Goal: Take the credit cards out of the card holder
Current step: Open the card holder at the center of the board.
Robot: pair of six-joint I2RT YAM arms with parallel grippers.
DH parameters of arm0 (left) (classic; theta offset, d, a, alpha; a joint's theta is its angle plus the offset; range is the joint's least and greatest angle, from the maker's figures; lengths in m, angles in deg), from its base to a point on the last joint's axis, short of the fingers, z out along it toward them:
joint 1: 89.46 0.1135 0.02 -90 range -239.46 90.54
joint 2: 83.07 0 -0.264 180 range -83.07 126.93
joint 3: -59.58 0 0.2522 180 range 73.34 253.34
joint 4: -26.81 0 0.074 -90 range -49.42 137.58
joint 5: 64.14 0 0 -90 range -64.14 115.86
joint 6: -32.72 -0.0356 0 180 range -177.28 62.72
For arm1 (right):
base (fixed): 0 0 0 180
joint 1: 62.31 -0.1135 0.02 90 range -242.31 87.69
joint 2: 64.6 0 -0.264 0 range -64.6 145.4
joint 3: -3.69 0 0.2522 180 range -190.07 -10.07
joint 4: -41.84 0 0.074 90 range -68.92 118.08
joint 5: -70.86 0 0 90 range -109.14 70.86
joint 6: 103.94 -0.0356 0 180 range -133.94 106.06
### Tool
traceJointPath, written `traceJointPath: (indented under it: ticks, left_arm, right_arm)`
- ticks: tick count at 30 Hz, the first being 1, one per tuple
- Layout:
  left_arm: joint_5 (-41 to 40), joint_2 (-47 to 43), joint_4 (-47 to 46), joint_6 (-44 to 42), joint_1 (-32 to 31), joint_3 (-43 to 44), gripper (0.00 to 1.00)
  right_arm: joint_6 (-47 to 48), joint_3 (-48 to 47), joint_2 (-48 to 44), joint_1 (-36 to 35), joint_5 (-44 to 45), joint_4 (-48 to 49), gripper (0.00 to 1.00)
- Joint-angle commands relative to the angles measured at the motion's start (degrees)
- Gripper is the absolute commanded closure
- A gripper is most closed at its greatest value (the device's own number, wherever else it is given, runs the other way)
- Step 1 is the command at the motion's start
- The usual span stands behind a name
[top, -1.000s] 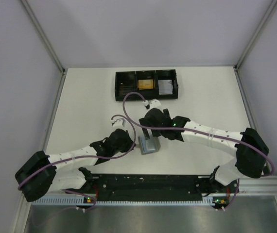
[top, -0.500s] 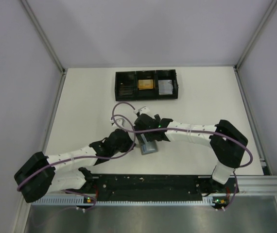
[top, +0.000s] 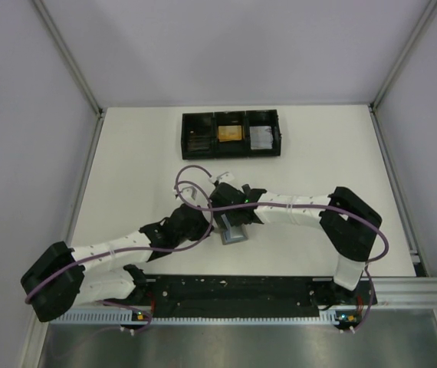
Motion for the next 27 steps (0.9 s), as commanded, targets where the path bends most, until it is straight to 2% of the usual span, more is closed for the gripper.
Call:
traceJointPath:
  ticks: [1,9,15,27]
  left_arm:
    - [-0.9,-1.7,-0.4,0.7,0.1,0.2,1.0]
    - [-2.5,-3.1,0.4,0.3,0.1,0.2,1.0]
    - [-5.0,-3.7,4.4,0.5,0.2,0.1,1.0]
    - [-6.9,-3.7,5.7,0.4,0.3,0.0,1.0]
  right_arm:
    - [-1.0,-2.3,1.8,-0.6,0.1,0.7,0.02]
    - [-1.3,-1.6,1.9,-0.6,5.7,-2.1,0.02]
    - [-1.2,-0.4,0.4,0.4,10.2,-4.1,0.02]
    - [-2.0,2.7,-4.3,2.9,9.8,-4.8,0.02]
